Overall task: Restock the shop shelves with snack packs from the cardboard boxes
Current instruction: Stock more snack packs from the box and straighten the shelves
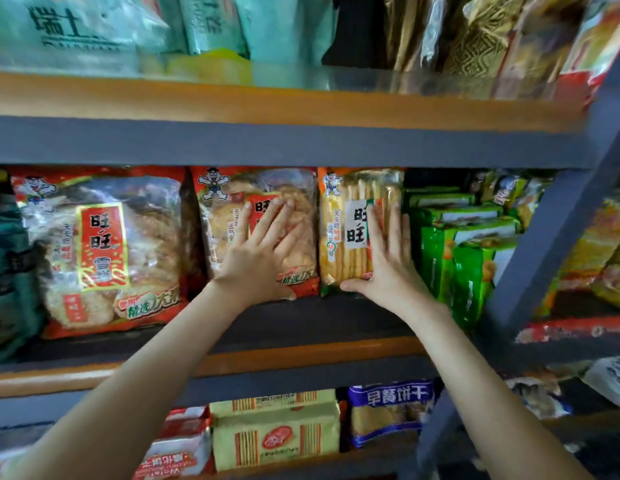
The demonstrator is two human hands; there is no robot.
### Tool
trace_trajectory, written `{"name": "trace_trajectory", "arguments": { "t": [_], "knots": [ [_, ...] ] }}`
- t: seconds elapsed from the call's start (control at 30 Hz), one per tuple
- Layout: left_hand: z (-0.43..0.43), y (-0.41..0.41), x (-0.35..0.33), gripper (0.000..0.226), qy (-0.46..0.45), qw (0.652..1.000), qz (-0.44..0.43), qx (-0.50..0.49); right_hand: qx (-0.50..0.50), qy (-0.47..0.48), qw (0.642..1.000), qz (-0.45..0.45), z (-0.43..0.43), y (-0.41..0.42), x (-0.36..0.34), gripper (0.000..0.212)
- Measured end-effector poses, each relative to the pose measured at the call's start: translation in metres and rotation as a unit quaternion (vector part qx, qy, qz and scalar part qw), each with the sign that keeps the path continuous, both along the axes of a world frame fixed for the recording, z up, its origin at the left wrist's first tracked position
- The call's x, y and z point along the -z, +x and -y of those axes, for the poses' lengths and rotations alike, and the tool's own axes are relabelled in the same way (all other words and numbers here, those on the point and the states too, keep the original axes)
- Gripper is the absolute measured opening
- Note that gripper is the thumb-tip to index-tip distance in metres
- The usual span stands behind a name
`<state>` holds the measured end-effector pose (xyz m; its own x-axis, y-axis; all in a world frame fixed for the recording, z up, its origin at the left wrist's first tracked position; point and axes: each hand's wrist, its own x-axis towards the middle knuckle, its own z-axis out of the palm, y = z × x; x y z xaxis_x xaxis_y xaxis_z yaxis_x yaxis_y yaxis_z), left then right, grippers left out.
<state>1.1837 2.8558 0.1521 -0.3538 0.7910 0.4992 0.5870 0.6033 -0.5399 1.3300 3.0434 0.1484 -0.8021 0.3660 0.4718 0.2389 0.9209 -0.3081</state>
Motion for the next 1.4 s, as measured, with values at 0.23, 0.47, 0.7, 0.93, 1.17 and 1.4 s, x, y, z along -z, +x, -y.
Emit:
{"name": "trace_trajectory", "arguments": {
  "t": [0.23, 0.47, 0.7, 0.93, 1.17, 1.4],
  "knots": [
    [0.006, 0.003, 0.001, 0.127, 0.013, 0.999, -0.030, 0.003, -0.049, -0.036, 0.995, -0.075, -0.011, -0.003, 0.005, 0.137],
    [0.006, 0.000, 0.000, 0.131, 0.015, 0.999, -0.037, 0.031, -0.058, -0.069, 0.991, -0.094, -0.013, -0.001, 0.005, 0.137],
    [-0.009, 0.018, -0.002, 0.090, 0.092, 0.986, -0.056, 0.124, -0.064, -0.052, 0.994, -0.070, -0.012, -0.011, 0.007, 0.139],
    [-0.049, 0.028, -0.006, 0.093, 0.061, 0.989, -0.079, 0.111, -0.037, -0.025, 0.998, -0.043, -0.004, -0.005, 0.002, 0.132],
    [-0.049, 0.082, -0.006, 0.079, 0.168, 0.968, 0.022, 0.186, -0.016, 0.059, 0.992, -0.112, 0.026, 0.051, -0.001, 0.091],
    [-0.076, 0.160, -0.009, 0.062, 0.253, 0.925, 0.097, 0.266, -0.030, 0.043, 0.971, -0.234, 0.013, 0.112, -0.011, 0.049]
  ]
}}
